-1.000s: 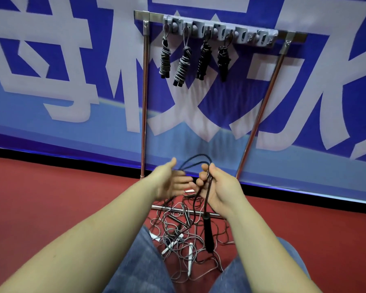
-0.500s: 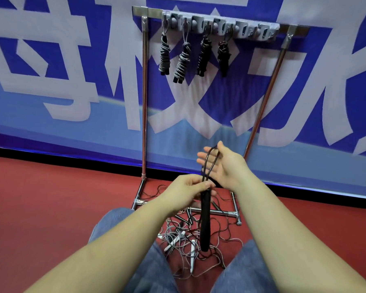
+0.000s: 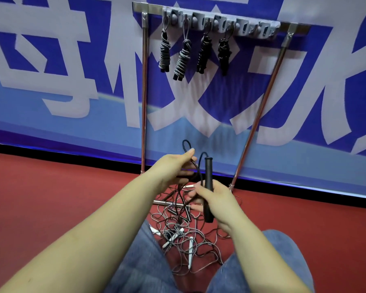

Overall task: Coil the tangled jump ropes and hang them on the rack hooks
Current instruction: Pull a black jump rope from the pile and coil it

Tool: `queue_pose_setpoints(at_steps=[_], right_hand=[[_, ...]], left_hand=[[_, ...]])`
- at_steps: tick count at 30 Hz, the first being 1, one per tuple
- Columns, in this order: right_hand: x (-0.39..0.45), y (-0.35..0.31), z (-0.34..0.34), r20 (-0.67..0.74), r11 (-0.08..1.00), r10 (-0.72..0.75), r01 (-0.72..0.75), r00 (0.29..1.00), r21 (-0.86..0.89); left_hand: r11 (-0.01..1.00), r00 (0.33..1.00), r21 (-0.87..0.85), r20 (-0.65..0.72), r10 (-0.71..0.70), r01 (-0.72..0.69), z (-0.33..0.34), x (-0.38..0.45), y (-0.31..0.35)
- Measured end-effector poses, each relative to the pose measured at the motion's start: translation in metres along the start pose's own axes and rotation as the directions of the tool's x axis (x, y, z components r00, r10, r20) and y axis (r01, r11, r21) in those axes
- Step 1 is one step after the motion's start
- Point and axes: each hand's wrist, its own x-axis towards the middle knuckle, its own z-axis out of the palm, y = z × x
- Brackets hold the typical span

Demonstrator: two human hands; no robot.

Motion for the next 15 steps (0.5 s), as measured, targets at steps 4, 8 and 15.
queue_pose_setpoints(at_steps=[4, 8, 15], right_hand=[[0.008, -0.018, -0.007, -0.141, 0.940, 0.141, -0.088, 0.980, 0.330], [0.017, -0.028, -0.014, -0.173, 0.874, 0.233, -0.128, 0.957, 0.470], [0.020, -0.024, -0.020, -0.160, 0.909, 0.165, -0.088, 0.973, 0.407]], left_hand=[[0.983, 0.974, 0.150, 0.184, -0.131, 0.104, -0.005, -0.002, -0.028], [0.914, 0.980, 0.397, 0.201, -0.005, -0.077, 0.001, -0.003, -0.068], [0.947, 0.985, 0.281, -0.028, 0.171, -0.157, 0.007, 0.001, -0.069]])
